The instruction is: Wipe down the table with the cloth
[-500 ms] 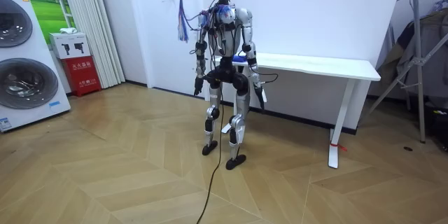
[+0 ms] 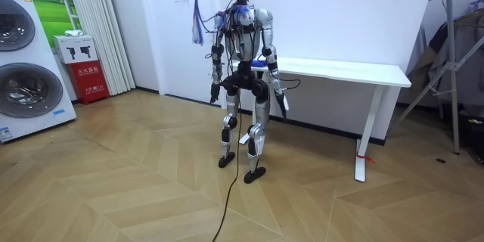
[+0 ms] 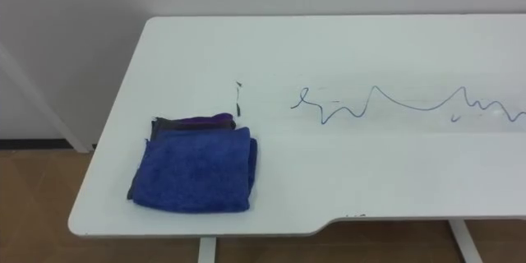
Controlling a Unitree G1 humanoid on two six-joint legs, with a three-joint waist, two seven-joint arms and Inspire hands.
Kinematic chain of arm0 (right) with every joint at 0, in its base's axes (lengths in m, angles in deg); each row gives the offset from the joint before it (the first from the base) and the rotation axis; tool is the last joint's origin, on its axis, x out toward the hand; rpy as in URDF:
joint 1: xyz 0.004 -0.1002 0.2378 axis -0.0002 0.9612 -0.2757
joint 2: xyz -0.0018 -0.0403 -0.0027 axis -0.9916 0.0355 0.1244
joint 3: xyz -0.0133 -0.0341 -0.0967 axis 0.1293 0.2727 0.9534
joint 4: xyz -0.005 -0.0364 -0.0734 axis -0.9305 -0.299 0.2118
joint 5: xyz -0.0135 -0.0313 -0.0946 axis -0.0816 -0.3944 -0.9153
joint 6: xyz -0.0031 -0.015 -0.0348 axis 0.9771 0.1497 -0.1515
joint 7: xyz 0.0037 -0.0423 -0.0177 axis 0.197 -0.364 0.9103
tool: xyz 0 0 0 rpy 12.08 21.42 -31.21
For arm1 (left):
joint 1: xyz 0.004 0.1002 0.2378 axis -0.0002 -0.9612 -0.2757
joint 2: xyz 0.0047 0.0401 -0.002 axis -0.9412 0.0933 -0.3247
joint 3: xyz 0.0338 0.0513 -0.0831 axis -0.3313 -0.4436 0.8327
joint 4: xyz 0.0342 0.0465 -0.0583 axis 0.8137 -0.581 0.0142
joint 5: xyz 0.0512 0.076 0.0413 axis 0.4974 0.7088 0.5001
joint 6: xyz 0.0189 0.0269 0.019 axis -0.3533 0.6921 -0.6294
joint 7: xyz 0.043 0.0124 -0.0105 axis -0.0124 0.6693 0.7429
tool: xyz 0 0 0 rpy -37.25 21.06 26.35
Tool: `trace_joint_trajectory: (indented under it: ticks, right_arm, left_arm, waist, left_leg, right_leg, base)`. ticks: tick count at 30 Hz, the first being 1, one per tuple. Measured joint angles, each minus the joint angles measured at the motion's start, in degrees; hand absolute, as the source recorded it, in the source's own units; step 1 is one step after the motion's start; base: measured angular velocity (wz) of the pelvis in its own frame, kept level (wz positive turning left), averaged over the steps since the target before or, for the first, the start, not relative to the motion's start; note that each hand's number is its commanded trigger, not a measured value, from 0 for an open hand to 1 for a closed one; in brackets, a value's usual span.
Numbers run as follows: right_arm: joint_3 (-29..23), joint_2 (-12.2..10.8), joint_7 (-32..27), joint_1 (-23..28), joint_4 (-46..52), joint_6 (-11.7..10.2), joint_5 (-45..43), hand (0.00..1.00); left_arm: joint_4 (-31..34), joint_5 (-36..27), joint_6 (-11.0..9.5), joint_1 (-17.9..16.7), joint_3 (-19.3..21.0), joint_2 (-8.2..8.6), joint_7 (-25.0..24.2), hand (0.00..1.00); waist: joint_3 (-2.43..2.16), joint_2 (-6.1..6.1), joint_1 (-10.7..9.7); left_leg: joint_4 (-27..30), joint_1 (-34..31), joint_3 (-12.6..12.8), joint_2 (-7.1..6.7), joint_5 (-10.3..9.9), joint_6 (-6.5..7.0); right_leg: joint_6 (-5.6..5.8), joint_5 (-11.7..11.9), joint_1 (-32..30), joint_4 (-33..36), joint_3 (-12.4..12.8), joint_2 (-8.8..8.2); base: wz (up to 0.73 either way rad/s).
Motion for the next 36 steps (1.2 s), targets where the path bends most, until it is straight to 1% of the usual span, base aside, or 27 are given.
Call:
trace_joint_trajectory:
  ticks: [2, 6, 7, 8, 9, 10, 11, 13, 15, 17, 18, 19, 20, 21, 22, 23, 25, 26, 27, 28, 29, 30, 31, 32, 33, 35, 36]
  right_arm:
    - [-0.3, 0.0, -0.6, -0.2, -0.4, -0.1, 3.5, 0.00]
    - [-2.8, 0.0, -2.6, 0.2, -0.7, -0.1, 13.0, 0.00]
    - [-4.8, -0.1, -3.1, 0.8, -0.7, -0.1, 17.7, 0.00]
    - [-6.2, -0.1, -3.2, 1.1, -0.8, -0.2, 20.3, 0.00]
    - [-9.1, 0.0, -3.3, 1.5, -0.8, -0.2, 24.8, 0.00]
    - [-11.8, 0.1, -3.7, 2.0, -0.5, -0.2, 29.1, 0.00]
    - [-13.0, 0.1, -4.0, 2.1, -0.4, -0.2, 31.1, 0.00]
    - [-18.2, 0.4, -4.7, 2.0, -0.3, -0.2, 38.0, 0.00]
    - [-21.2, 0.8, -5.8, 1.8, 0.6, -0.2, 40.9, 0.00]
    - [-23.6, 1.3, -8.0, 1.9, 4.1, -0.2, 43.2, 0.00]
    - [-24.6, 1.7, -10.0, 1.8, 7.7, -0.3, 44.1, 0.00]
    - [-26.2, 1.8, -12.0, 1.8, 13.1, -0.4, 44.0, 0.00]
    - [-26.5, 1.9, -13.0, 1.8, 15.6, -0.8, 44.0, 0.00]
    - [-26.6, 2.1, -14.7, 1.6, 19.8, -2.1, 43.3, 0.00]
    - [-26.3, 2.3, -16.2, 1.2, 23.8, -3.2, 41.5, 0.00]
    - [-26.3, 2.3, -16.9, 1.2, 26.3, -3.5, 40.3, 0.00]
    - [-25.9, 2.2, -18.9, 0.9, 34.8, -4.0, 37.8, 0.00]
    - [-24.4, 2.3, -20.8, 0.7, 38.8, -5.2, 35.8, 0.00]
    - [-23.3, 2.4, -22.5, 0.7, 42.8, -5.5, 32.2, 0.00]
    - [-22.7, 2.4, -23.2, 0.7, 45.3, -5.5, 30.1, 0.00]
    - [-22.7, 1.6, -25.4, 0.3, 46.2, -3.5, 28.9, 0.00]
    - [-22.1, 1.5, -26.9, 0.5, 46.7, -3.2, 26.9, 0.00]
    - [-21.6, 1.5, -27.8, 0.7, 48.8, -1.9, 25.6, 0.00]
    - [-21.0, 1.4, -28.2, 1.0, 50.6, -0.9, 25.1, 0.00]
    - [-19.9, 1.3, -30.1, 1.5, 54.8, 1.3, 24.1, 0.00]
    - [-17.2, 1.8, -30.8, 1.5, 60.1, 0.9, 18.9, 0.00]
    - [-15.2, 2.8, -30.6, 1.2, 63.8, -0.4, 14.9, 0.00]
  left_arm:
    - [-0.5, 0.0, 0.0, -0.2, 0.2, 0.14, 0.0, 0.00]
    - [-2.0, 0.1, 0.4, -0.3, 0.4, 0.22, 0.0, 0.00]
    - [-2.2, 0.1, 0.8, -0.3, 1.1, 0.23, 0.0, 0.00]
    - [-2.2, 0.1, 1.0, -0.4, 1.6, 0.20, 0.0, 0.00]
    - [-2.4, 0.1, 1.3, -0.5, 3.2, 0.22, 0.0, 0.00]
    - [-2.3, 0.0, 1.3, -0.8, 4.7, 0.18, 0.0, 0.00]
    - [-2.3, 0.0, 1.3, -1.3, 5.5, 0.18, 0.0, 0.00]
    - [-2.1, -0.4, 1.4, -2.0, 8.3, -0.02, 0.1, 0.00]
    - [-2.0, -0.8, 1.4, -2.0, 9.4, -0.44, 0.1, 0.00]
    - [-1.2, -1.0, 1.2, -1.9, 10.0, -0.80, 0.4, 0.00]
    - [-0.7, -1.0, 0.9, -1.9, 10.0, -1.03, 0.5, 0.00]
    - [-0.2, -0.9, 0.5, -1.6, 10.0, -1.16, 0.8, 0.00]
    - [-0.2, -0.9, 0.2, -1.5, 10.0, -1.28, 1.0, 0.00]
    - [-0.1, -0.9, -0.7, -1.2, 10.0, -1.57, 1.2, 0.00]
    - [0.1, -0.9, -1.5, -1.1, 9.8, -1.69, 1.3, 0.00]
    - [0.4, -0.9, -1.7, -1.1, 9.8, -1.67, 1.3, 0.00]
    - [0.4, -1.0, -1.9, -1.2, 9.6, -1.65, 1.2, 0.00]
    - [0.4, -1.0, -1.9, -1.3, 9.5, -1.86, 1.3, 0.00]
    - [0.4, -0.9, -2.0, -1.3, 9.2, -1.99, 1.3, 0.00]
    - [0.4, -0.9, -2.1, -1.3, 8.9, -1.94, 1.3, 0.00]
    - [0.5, -0.9, -2.2, -1.4, 8.5, -1.78, 1.2, 0.00]
    - [0.5, -0.9, -2.2, -1.6, 8.0, -1.62, 1.2, 0.00]
    - [0.5, -0.8, -2.2, -2.2, 7.4, -1.61, 1.1, 0.00]
    - [0.5, -0.9, -2.2, -2.4, 7.4, -1.60, 1.1, 0.00]
    - [0.6, -0.5, -2.2, -2.6, 7.5, -1.64, 1.1, 0.00]
    - [0.6, -0.5, -2.2, -3.0, 7.1, -1.77, 1.1, 0.00]
    - [0.5, -0.4, -2.3, -2.4, 5.9, -2.06, 1.0, 0.00]
  waist:
    - [0.04, 0.11, 0.1]
    - [0.08, 0.43, -0.3]
    - [0.10, 0.38, -0.5]
    - [0.10, 0.39, -0.5]
    - [0.10, 0.39, -0.7]
    - [0.10, 0.37, -1.4]
    - [0.10, 0.34, -1.8]
    - [-0.03, -0.05, -3.0]
    - [-0.03, -0.35, -3.7]
    - [-0.01, -0.63, -4.2]
    - [-0.01, -0.60, -4.3]
    - [-0.01, -0.65, -4.6]
    - [0.00, -0.64, -4.7]
    - [-0.06, -0.74, -4.7]
    - [-0.01, -0.64, -4.7]
    - [-0.07, -0.73, -4.7]
    - [-0.11, -0.79, -4.4]
    - [-0.18, -0.92, -4.2]
    - [-0.35, -1.17, -3.5]
    - [-0.35, -1.18, -3.3]
    - [-0.22, -1.34, -3.1]
    - [-0.20, -1.28, -2.9]
    - [-0.18, -0.89, -2.9]
    - [-0.20, -0.79, -2.9]
    - [-0.09, -0.58, -2.8]
    - [0.05, -0.44, -2.4]
    - [0.09, -0.56, -2.1]
  left_leg:
    - [-0.2, 0.6, 0.1, 0.00, 0.0, 0.00]
    - [-0.3, 1.1, -0.3, -0.02, 0.0, 0.02]
    - [-0.5, 1.1, -0.6, -0.08, 0.0, 0.02]
    - [-0.6, 1.1, -0.6, -0.08, 0.0, 0.02]
    - [-0.8, 1.3, -0.7, -0.08, 0.0, 0.01]
    - [-1.0, 1.5, -0.9, -0.10, 0.0, 0.01]
    - [-1.0, 1.6, -0.9, -0.11, 0.0, 0.01]
    - [-0.9, 1.8, -0.9, -0.11, 0.0, 0.02]
    - [-0.6, 1.7, -0.7, -0.13, 0.0, 0.06]
    - [-0.4, 1.7, -0.3, -0.12, 0.0, 0.06]
    - [-0.4, 1.6, 0.2, -0.08, 0.0, 0.07]
    - [-0.5, 1.5, 0.6, -0.08, 0.1, 0.10]
    - [-0.5, 1.6, 0.6, -0.08, 0.1, 0.14]
    - [-0.7, 1.7, 0.8, -0.07, 0.1, 0.16]
    - [-1.0, 1.6, 1.1, -0.02, 0.1, 0.16]
    - [-1.0, 1.6, 1.2, -0.02, 0.1, 0.18]
    - [-1.0, 1.5, 1.8, -0.02, 0.2, 0.27]
    - [-0.9, 1.3, 1.8, -0.03, 0.2, 0.27]
    - [-0.9, 1.1, 1.9, -0.02, 0.2, 0.27]
    - [-0.9, 0.9, 1.8, -0.02, 0.2, 0.27]
    - [-0.8, 0.6, 1.6, -0.03, 0.3, 0.30]
    - [-1.0, 0.5, 2.0, -0.06, 0.3, 0.35]
    - [-1.3, 0.3, 2.1, -0.06, 0.4, 0.45]
    - [-1.5, 0.3, 2.3, -0.07, 0.4, 0.46]
    - [-1.8, 0.3, 3.0, -0.07, 0.4, 0.51]
    - [-2.1, 0.7, 3.5, -0.06, 0.5, 0.52]
    - [-2.3, 1.0, 3.4, -0.06, 0.5, 0.52]
  right_leg:
    - [0.00, 0.0, 0.4, 0.0, 0.0, -0.01]
    - [0.00, 0.0, 1.2, 0.0, -0.3, 0.00]
    - [0.00, 0.0, 1.2, 0.0, -0.5, 0.00]
    - [0.00, 0.0, 1.3, 0.0, -0.6, 0.00]
    - [0.00, 0.0, 1.5, -0.1, -0.6, 0.01]
    - [0.00, 0.0, 1.7, -0.1, -0.9, 0.01]
    - [0.00, 0.0, 1.8, 0.0, -0.9, 0.01]
    - [0.00, 0.0, 1.9, 0.0, -0.9, 0.00]
    - [0.00, 0.0, 1.7, 0.0, -0.8, -0.01]
    - [0.00, 0.0, 1.6, 0.1, -0.6, -0.05]
    - [0.00, 0.0, 1.2, 0.2, 0.0, -0.06]
    - [0.01, 0.0, 0.9, 0.2, 0.3, -0.11]
    - [0.02, 0.0, 0.8, 0.2, 0.4, -0.12]
    - [0.03, 0.0, 0.8, 0.2, 0.7, -0.09]
    - [0.02, 0.0, 0.6, 0.2, 0.9, -0.07]
    - [0.02, 0.0, 0.4, 0.3, 1.0, -0.07]
    - [0.04, 0.0, -0.2, 0.4, 1.6, -0.11]
    - [0.06, 0.0, -0.3, 0.4, 1.6, -0.12]
    - [0.06, 0.0, -0.7, 0.6, 1.8, -0.10]
    - [0.06, 0.0, -1.0, 0.8, 1.7, -0.11]
    - [0.09, 0.1, -1.2, 1.2, 1.4, -0.17]
    - [0.10, 0.1, -2.0, 1.5, 1.7, -0.24]
    - [0.10, 0.1, -2.6, 2.2, 1.7, -0.32]
    - [0.10, 0.1, -2.8, 2.3, 1.8, -0.34]
    - [0.10, 0.1, -3.3, 2.5, 2.2, -0.37]
    - [0.13, 0.1, -3.6, 2.6, 2.6, -0.35]
    - [0.19, 0.1, -3.5, 2.6, 2.6, -0.35]
  base:
    - [0.00]
    - [0.05]
    - [0.09]
    - [0.08]
    - [0.06]
    - [0.06]
    - [0.03]
    - [0.00]
    - [-0.04]
    - [-0.13]
    - [-0.20]
    - [-0.19]
    - [-0.15]
    - [-0.10]
    - [-0.11]
    - [-0.15]
    - [-0.12]
    - [-0.05]
    - [0.00]
    - [0.00]
    - [0.00]
    - [-0.08]
    - [-0.18]
    - [-0.24]
    - [-0.35]
    - [-0.34]
    - [-0.09]
